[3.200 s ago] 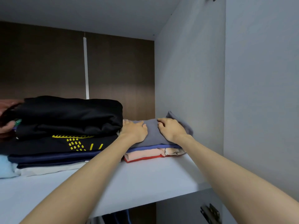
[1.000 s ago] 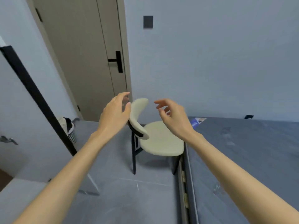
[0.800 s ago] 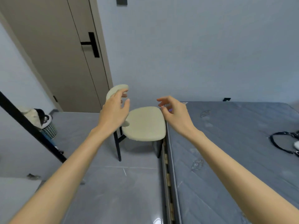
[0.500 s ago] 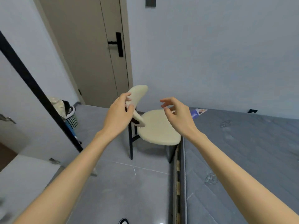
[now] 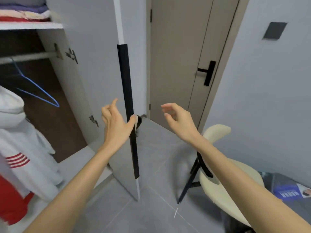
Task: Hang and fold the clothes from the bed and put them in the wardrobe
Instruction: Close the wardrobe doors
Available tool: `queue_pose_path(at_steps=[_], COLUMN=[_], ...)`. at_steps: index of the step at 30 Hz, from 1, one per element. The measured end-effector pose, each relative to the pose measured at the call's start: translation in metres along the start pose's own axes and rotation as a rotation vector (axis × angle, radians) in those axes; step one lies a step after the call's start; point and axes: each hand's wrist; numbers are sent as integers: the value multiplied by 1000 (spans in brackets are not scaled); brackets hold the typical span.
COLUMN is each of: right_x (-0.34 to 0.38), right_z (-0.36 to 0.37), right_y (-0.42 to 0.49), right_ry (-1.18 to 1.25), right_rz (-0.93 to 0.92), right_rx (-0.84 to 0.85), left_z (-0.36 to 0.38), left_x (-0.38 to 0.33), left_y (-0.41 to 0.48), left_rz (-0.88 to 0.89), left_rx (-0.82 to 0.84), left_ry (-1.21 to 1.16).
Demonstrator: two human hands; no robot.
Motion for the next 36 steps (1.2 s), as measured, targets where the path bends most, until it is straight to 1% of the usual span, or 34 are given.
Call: queue_pose_path(at_steps=[4, 7, 9, 11, 14, 18, 21, 26, 30, 33, 36], right_x=[14, 21, 26, 28, 22, 16, 19, 28, 49, 75, 106], right_z=[48, 75, 89, 97, 104, 106, 109, 123, 145, 170, 199], right_y=[77, 120, 141, 156, 170, 185, 192, 197, 192, 182, 173], right_ry=[0, 36, 118, 204, 235, 184, 268, 383, 436, 463, 462], right_rz=[-105, -105, -100, -165, -265, -389, -448, -552, -661, -717, -786], right_rx=[52, 87, 146, 194, 178, 202, 325, 492, 647, 709, 746], left_z=[12, 23, 31, 38, 47, 54, 53, 36, 13, -11, -43], left_x=[30, 45, 52, 57, 60, 61, 60, 63, 76, 91, 110], left_y=[54, 80, 91, 99, 102, 100, 94, 77, 52, 38, 32], left_rz=[-33, -87, -102, -98, -74, 1, -50, -100, -172, -263, -308], left_rx=[75, 110, 121, 146, 172, 77, -4, -62, -208, -285, -348], left_ry=[78, 103, 101, 97, 97, 216, 190, 169, 344, 484, 473])
Point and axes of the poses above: each hand's wrist, its own y-axis towards the middle knuckle, its own z-axis out of the palm, x = y × z, and after that the axes turned 6 degrees about -x, right-handed
